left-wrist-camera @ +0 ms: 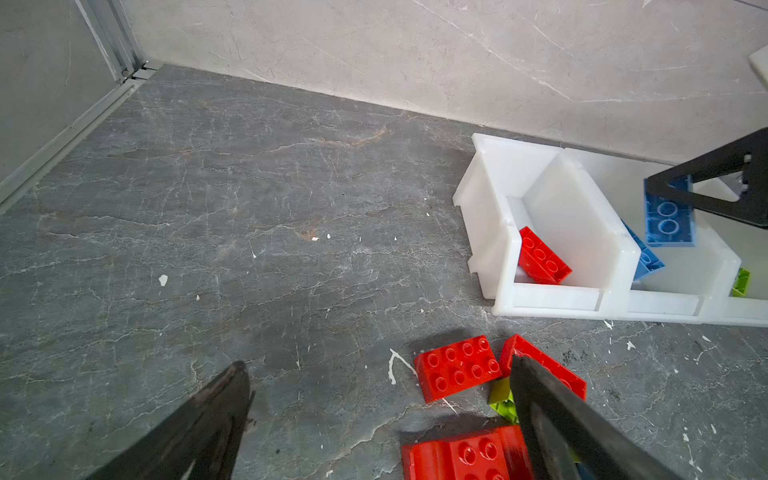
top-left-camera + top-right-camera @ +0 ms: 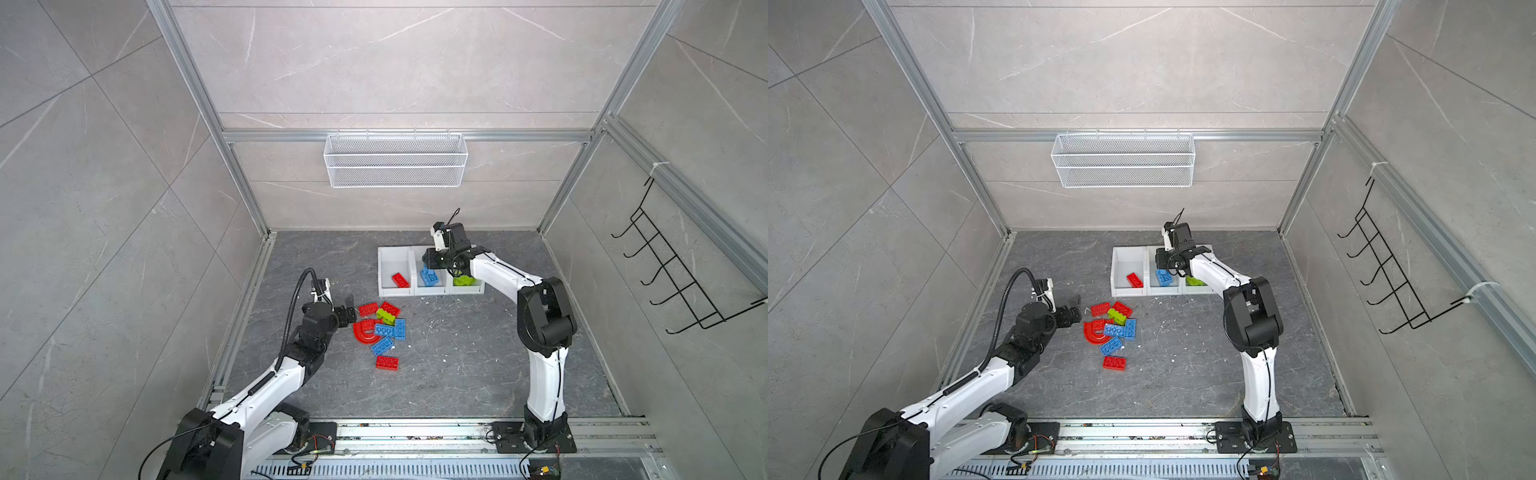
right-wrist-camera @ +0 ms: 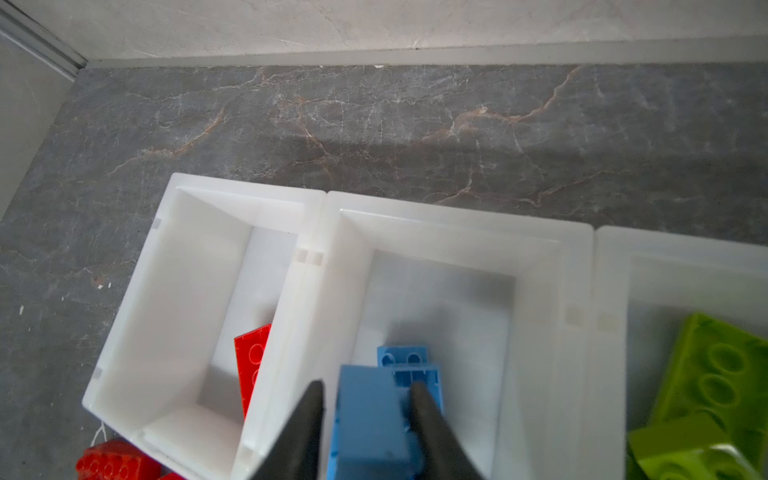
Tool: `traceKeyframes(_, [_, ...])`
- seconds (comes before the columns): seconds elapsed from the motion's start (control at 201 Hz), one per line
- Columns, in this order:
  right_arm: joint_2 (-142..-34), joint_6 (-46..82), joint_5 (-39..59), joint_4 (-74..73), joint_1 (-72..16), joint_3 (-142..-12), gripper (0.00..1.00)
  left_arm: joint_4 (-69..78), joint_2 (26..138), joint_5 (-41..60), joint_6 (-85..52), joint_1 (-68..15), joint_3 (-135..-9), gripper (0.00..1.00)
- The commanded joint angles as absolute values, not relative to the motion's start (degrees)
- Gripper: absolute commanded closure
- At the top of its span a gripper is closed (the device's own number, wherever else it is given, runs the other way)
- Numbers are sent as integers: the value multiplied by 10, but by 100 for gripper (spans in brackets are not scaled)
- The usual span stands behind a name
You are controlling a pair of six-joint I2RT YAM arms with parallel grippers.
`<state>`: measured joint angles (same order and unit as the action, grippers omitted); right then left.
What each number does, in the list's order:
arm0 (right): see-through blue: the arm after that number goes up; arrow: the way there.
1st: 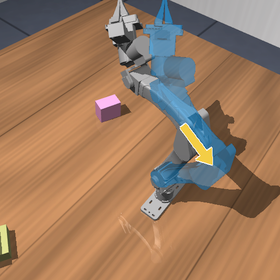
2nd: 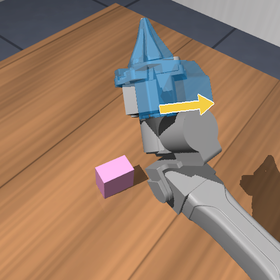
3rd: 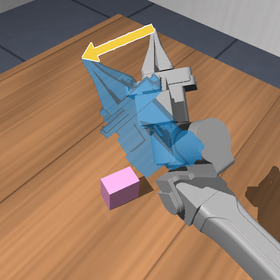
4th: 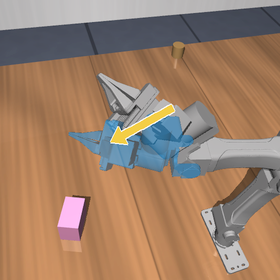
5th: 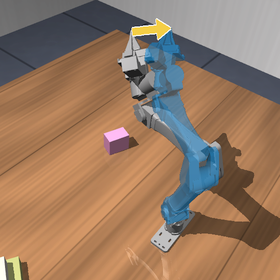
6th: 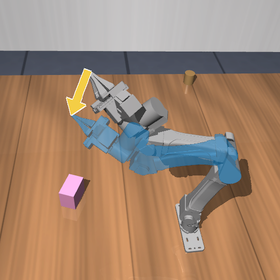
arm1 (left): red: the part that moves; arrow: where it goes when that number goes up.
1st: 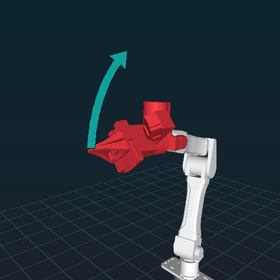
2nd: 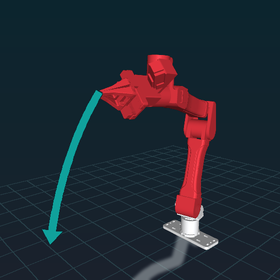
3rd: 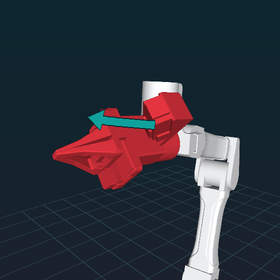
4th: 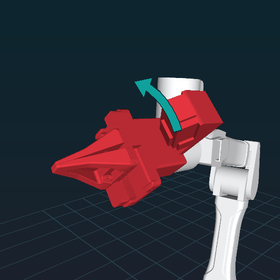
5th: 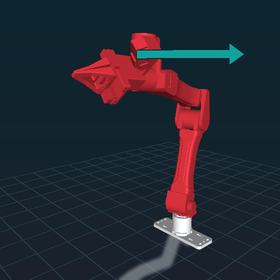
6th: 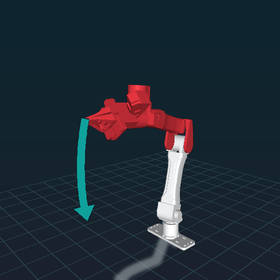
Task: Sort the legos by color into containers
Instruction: 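Carry the blue brick into the middle bin compartment and release, then move the right gripper back over the pile to another blue brick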
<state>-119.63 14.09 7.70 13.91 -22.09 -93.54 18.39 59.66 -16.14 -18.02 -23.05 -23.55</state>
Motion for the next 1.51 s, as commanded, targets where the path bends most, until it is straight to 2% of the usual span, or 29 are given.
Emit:
traceKeyframes(0.0, [-1205,152,84,157,-218,-960,44,202,592,-163,-182,-227,-240,0])
traceKeyframes(0.144, [-1147,136,94,159,-218,-923,37,203,593,-163,-185,-226,-239,0])
traceKeyframes(0.324, [-995,162,122,113,-223,-773,35,201,592,-160,-187,-227,-240,0])
traceKeyframes(0.488, [-904,157,113,98,-287,-661,34,202,587,-159,-188,-225,-239,0])
traceKeyframes(0.687, [-933,123,74,102,-373,-636,32,201,585,-154,-188,-226,-239,0])
traceKeyframes(0.841, [-983,93,50,151,-429,-668,32,203,588,-157,-185,-226,-237,0])
traceKeyframes(1.125, [-1067,87,74,194,-440,-705,38,207,605,-158,-181,-226,-240,0])
traceKeyframes(1.503, [-1107,73,10,234,-445,-732,41,208,604,-166,-181,-225,-239,0])
